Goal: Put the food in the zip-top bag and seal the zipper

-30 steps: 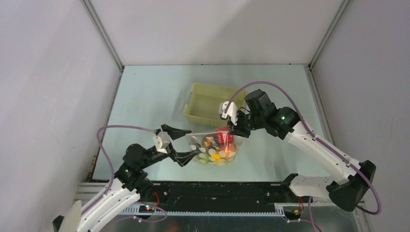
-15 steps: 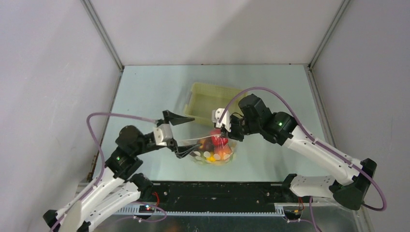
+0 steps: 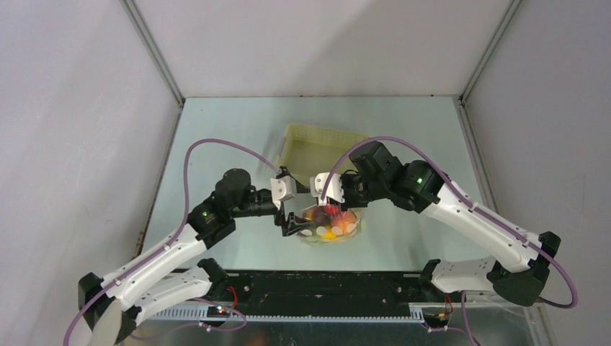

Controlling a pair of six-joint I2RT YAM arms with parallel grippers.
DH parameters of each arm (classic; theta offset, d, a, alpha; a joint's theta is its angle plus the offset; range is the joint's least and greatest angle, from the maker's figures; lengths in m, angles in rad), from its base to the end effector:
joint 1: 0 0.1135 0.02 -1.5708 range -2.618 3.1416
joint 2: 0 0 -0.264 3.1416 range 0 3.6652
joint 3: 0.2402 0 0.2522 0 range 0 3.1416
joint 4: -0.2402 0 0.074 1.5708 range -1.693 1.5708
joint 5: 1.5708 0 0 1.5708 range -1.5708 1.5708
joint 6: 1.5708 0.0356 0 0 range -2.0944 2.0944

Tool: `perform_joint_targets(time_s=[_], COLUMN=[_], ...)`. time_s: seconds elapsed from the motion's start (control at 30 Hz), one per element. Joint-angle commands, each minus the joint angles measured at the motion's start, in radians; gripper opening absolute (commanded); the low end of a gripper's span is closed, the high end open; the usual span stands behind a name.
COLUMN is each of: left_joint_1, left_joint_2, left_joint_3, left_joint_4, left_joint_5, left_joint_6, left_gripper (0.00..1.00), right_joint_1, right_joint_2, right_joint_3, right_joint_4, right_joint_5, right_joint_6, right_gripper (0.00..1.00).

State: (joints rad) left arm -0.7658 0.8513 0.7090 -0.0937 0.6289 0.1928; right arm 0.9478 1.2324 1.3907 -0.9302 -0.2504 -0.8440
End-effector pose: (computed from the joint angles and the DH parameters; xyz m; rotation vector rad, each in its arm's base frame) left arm 0.1275 -0.1516 0.3127 1.2460 1.3918 -0.9675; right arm 0.1344 0.2021 0.3847 -1.9004 1.3620 0.3446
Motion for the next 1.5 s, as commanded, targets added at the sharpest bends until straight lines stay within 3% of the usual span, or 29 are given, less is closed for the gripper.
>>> perform_joint_targets(time_s=[0.0,0.33,0.53,0.67,0.77,0.8,0.97,1.1,1.2,1.33,1.47], left_joint_1=[-0.012,-0.028,-0.037,-0.042,-0.050,-0.051,-0.059,-0.065,-0.080,-0.082,-0.083], left_joint_2=[0.015,0.058,0.078,0.096,0.098,0.098,0.094,0.106,0.071,0.019,-0.003], left_joint_3=[-0.009,-0.025,-0.029,-0.021,-0.019,-0.019,-0.029,-0.065,-0.092,-0.137,-0.144], left_joint_4=[0.085,0.154,0.172,0.165,0.161,0.159,0.157,0.219,0.282,0.360,0.332], left_joint_5=[-0.047,-0.061,-0.071,-0.078,-0.074,-0.072,-0.087,-0.015,-0.043,-0.181,-0.149], left_joint_6=[-0.050,-0.060,-0.067,-0.063,-0.051,-0.048,-0.061,-0.107,-0.118,-0.178,-0.165], left_gripper=[0.94,0.86,0.75,0.44,0.05,0.03,0.00,0.00,0.00,0.00,0.00], right_joint_1=[0.010,0.017,0.018,0.021,0.020,0.021,0.021,0.021,0.021,0.021,0.018], right_joint_2=[0.005,0.011,0.000,-0.003,-0.007,-0.008,-0.010,-0.008,-0.003,-0.002,-0.001], right_joint_3=[0.055,0.054,0.047,0.044,0.042,0.041,0.040,0.038,0.035,0.034,0.034], right_joint_4=[0.047,0.109,0.118,0.121,0.123,0.125,0.126,0.120,0.119,0.117,0.103], right_joint_5=[0.000,0.003,-0.031,-0.035,-0.040,-0.041,-0.036,-0.032,-0.027,-0.021,-0.016], right_joint_6=[0.004,0.067,0.068,0.068,0.068,0.068,0.062,0.055,0.053,0.047,0.026], right_gripper=[0.00,0.00,0.00,0.00,0.00,0.00,0.00,0.00,0.00,0.00,0.00])
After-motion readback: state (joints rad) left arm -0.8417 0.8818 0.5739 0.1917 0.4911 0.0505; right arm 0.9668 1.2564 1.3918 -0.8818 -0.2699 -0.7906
